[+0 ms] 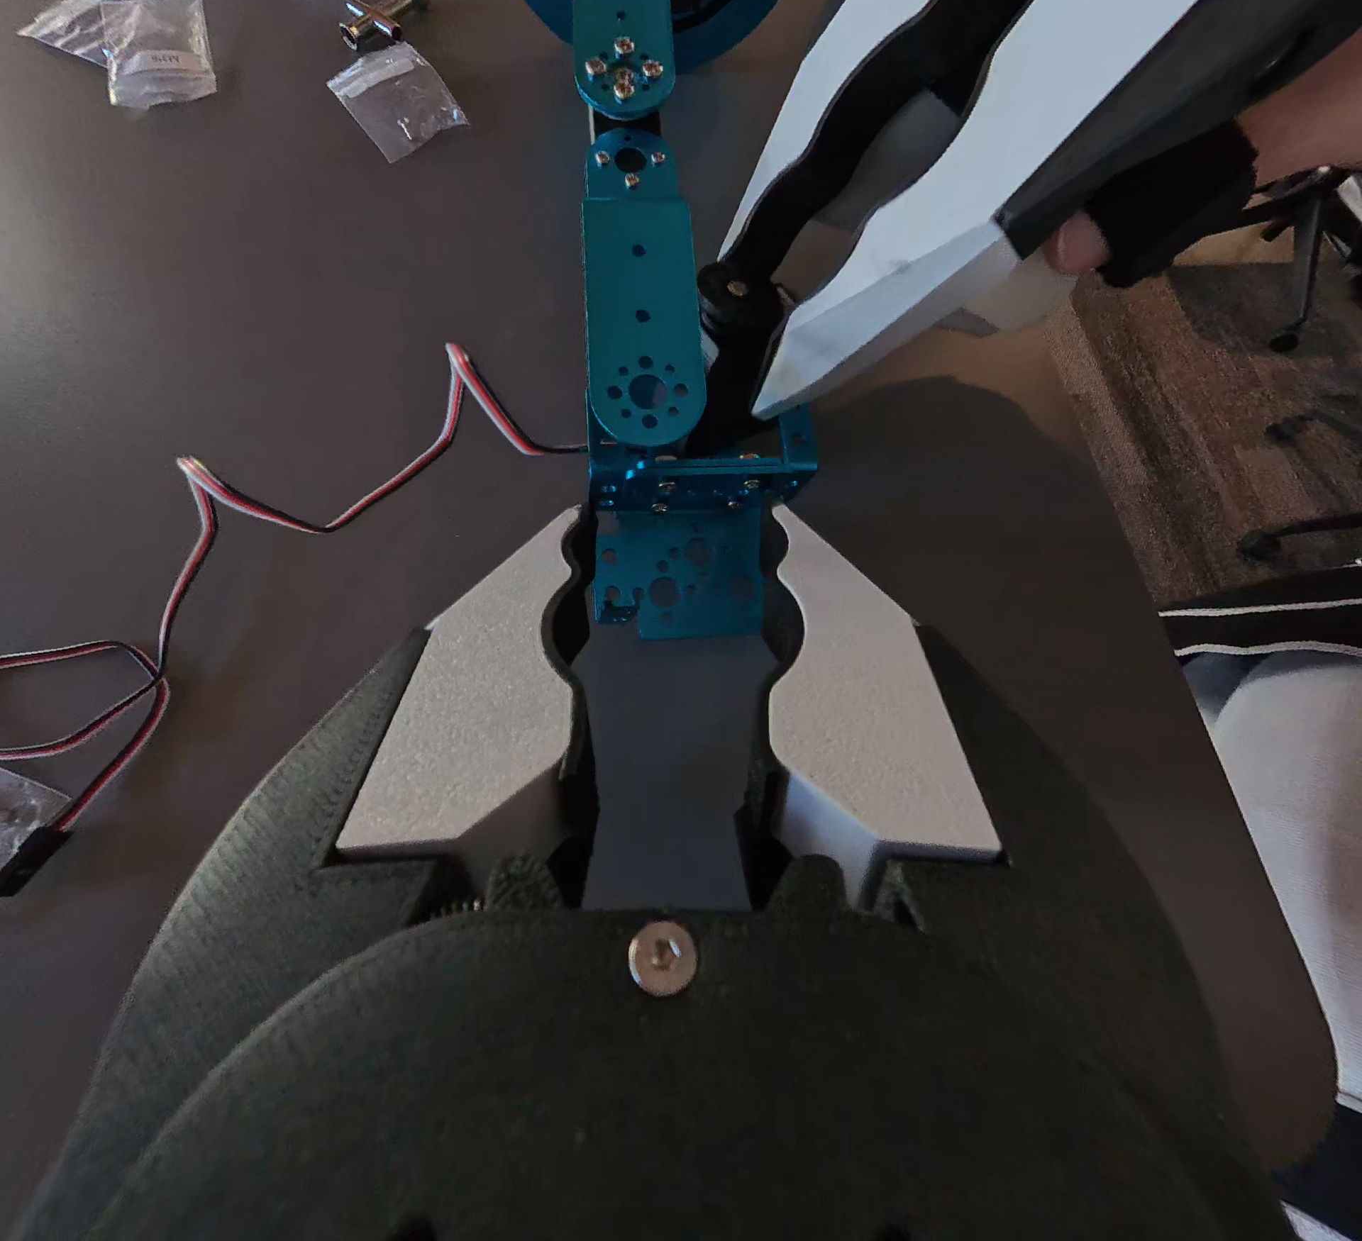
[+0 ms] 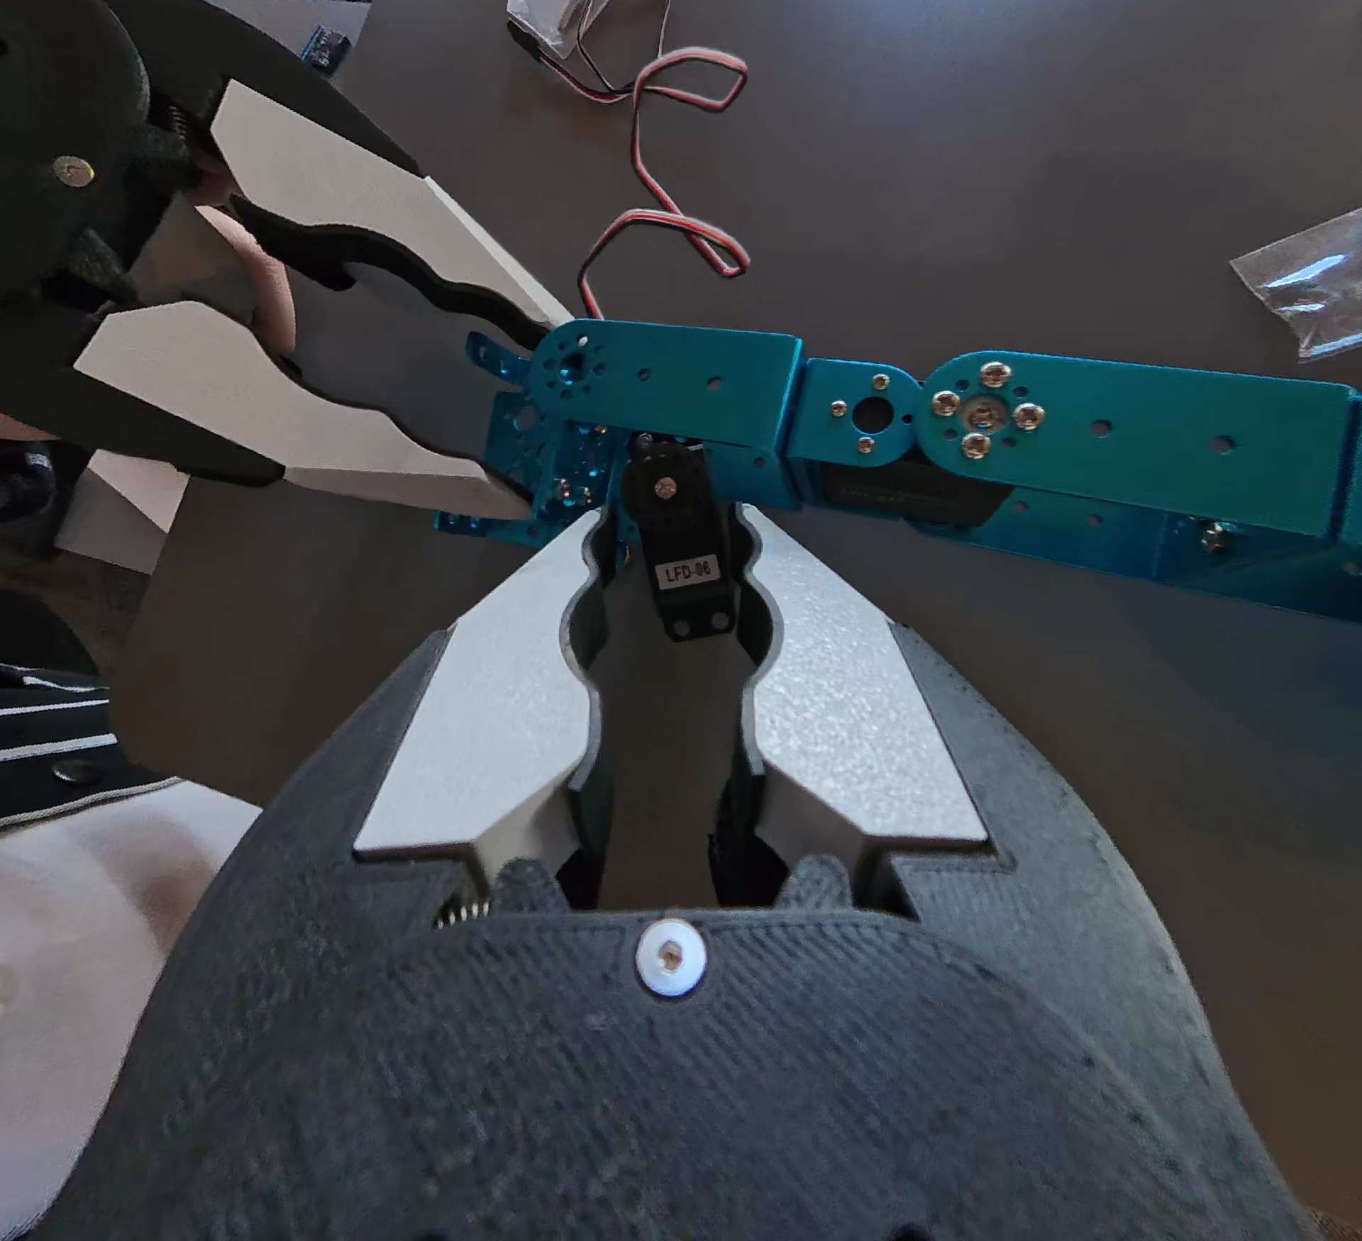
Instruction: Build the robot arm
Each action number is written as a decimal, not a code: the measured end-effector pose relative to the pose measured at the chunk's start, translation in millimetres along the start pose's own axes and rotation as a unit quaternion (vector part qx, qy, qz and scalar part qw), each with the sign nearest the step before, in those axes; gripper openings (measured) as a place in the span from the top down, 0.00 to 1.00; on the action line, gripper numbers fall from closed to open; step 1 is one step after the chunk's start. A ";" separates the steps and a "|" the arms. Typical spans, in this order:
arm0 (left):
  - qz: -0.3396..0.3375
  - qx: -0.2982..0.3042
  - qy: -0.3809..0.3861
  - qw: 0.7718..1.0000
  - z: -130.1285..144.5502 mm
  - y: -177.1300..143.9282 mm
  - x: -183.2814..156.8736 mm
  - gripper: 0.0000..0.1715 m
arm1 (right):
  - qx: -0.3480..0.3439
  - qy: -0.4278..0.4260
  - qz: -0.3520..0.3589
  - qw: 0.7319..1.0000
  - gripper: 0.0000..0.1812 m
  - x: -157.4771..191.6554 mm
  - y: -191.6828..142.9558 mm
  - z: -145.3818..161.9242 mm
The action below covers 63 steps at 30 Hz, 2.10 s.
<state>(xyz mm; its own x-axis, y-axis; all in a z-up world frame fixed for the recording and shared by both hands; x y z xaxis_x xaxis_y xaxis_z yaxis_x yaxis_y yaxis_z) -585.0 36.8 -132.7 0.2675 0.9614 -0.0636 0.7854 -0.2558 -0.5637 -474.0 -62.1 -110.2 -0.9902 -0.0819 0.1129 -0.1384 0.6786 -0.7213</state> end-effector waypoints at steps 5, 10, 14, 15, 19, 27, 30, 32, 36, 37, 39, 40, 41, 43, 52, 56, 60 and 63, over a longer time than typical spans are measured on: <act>0.011 0.031 -0.043 0.999 4.0 -1.7 -1.1 0.60 | 0.000 0.007 -0.003 1.000 0.89 -2.5 -2.5 0.5; -0.015 0.038 -0.042 0.998 0.3 7.3 -4.8 0.57 | -0.011 0.051 -0.024 0.998 0.89 -6.0 -2.4 -1.1; -0.018 0.034 -0.027 0.999 -1.2 14.6 -7.7 0.62 | -0.021 0.093 -0.061 0.994 0.89 -8.7 -2.8 -0.6; -0.022 0.033 -0.022 0.999 -1.4 14.6 -7.8 0.62 | -0.025 0.103 -0.067 0.992 0.89 -9.7 -3.4 -0.5; -0.018 0.037 -0.016 0.999 -0.2 12.0 -8.3 0.62 | -0.043 0.134 -0.088 0.986 0.89 -13.5 -6.9 -0.7; 0.019 0.053 -0.031 0.998 0.7 6.3 -2.9 0.63 | -0.058 0.193 -0.133 0.970 0.90 -18.0 -1.9 -2.4; 0.038 0.057 -0.042 0.997 0.1 5.8 1.7 0.63 | -0.056 0.206 -0.138 0.967 0.89 -21.1 2.9 -0.8; 0.045 0.061 -0.047 0.996 0.2 5.8 4.4 0.63 | -0.060 0.219 -0.148 0.963 0.89 -23.4 4.6 -0.8; 0.056 0.065 -0.047 0.995 -0.7 5.2 8.3 0.66 | -0.062 0.239 -0.165 0.955 0.89 -27.6 6.8 -0.8; 0.056 0.063 -0.045 0.995 -1.3 5.4 8.8 0.66 | -0.059 0.238 -0.165 0.955 0.89 -28.0 7.4 -0.9; 0.051 0.062 -0.036 0.996 -1.7 6.0 9.4 0.66 | -0.056 0.231 -0.158 0.958 0.89 -28.1 8.3 -2.2; 0.049 0.060 -0.035 0.996 -2.0 6.2 9.6 0.66 | -0.053 0.225 -0.152 0.961 0.89 -27.9 8.7 -3.0; 0.050 0.058 -0.036 0.996 -2.5 6.4 9.6 0.66 | -0.051 0.220 -0.147 0.963 0.89 -27.6 8.9 -3.8; 0.053 0.057 -0.040 0.996 -2.4 6.9 10.2 0.66 | -0.048 0.211 -0.138 0.967 0.89 -27.4 8.9 -5.1; 0.117 0.040 -0.073 0.990 -3.3 -11.1 19.1 0.62 | -0.041 0.199 -0.129 0.971 0.89 -26.3 10.4 -5.6; 0.086 0.055 -0.047 0.994 3.8 -3.4 14.8 0.62 | -0.039 0.199 -0.128 0.971 0.89 -25.0 10.8 -4.7; 0.064 0.053 -0.035 0.996 6.9 -0.2 10.3 0.65 | -0.041 0.201 -0.132 0.970 0.89 -26.2 10.5 -4.2; 0.057 0.051 -0.052 0.996 8.3 -2.7 10.0 0.65 | -0.046 0.210 -0.139 0.967 0.89 -26.7 10.9 -2.6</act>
<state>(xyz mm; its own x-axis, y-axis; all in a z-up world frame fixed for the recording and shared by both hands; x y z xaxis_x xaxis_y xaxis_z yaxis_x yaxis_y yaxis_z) -589.1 48.0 -138.7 0.2879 0.9333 -0.2146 0.6916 -0.3576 -0.6275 -449.0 -50.7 -119.3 -0.8181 0.0204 0.5747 -0.3768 0.7360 -0.5625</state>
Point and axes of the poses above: each gripper's, where its closed fingertips meet, y out along the fingers, z out of its underside, x = y × z across the jaws, the point moved 9 cm from there along -y, back along the fingers, and after that the axes turned 3 degrees about -y, right-handed, at the moved point
